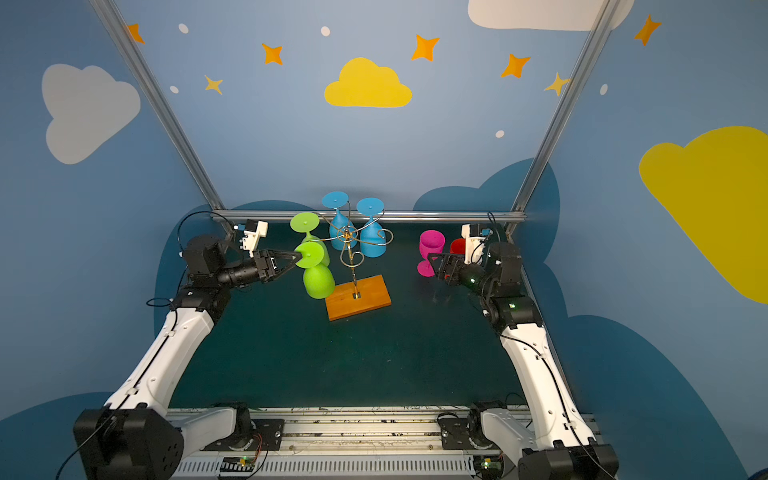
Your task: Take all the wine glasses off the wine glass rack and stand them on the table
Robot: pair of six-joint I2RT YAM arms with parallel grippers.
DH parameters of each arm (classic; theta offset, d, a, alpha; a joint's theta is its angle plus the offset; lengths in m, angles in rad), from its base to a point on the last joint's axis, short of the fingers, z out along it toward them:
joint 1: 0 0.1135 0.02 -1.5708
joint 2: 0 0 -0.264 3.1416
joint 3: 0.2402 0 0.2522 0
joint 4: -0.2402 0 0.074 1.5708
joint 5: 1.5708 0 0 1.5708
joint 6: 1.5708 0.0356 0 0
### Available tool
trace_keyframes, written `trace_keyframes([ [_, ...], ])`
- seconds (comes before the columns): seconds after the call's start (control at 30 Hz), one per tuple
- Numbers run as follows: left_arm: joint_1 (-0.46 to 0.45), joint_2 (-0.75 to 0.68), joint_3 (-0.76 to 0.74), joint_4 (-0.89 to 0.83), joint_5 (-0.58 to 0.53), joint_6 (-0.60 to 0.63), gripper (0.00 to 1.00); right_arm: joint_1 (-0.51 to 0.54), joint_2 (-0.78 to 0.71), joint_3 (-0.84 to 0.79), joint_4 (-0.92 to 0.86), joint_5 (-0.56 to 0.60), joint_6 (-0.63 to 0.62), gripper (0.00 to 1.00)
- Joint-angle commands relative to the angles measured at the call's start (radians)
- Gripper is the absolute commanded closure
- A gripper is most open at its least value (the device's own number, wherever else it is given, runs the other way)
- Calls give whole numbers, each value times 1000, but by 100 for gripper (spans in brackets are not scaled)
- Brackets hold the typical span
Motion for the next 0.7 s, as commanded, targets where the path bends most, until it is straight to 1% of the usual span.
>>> trace_keyframes([
  [0.0,-1,-6,29,-4,3,21,67,4,-16,-8,6,7,1,26],
  [0.2,-2,-9,29,-16,-1,24,73,6,-15,-8,6,7,4,26],
  [0.37,-1,-11,39,-23,0,26,81,6,-16,-10,3,11,5,26],
  [0.67,7,-17,59,-62,-3,26,84,7,-19,-13,3,11,5,26],
])
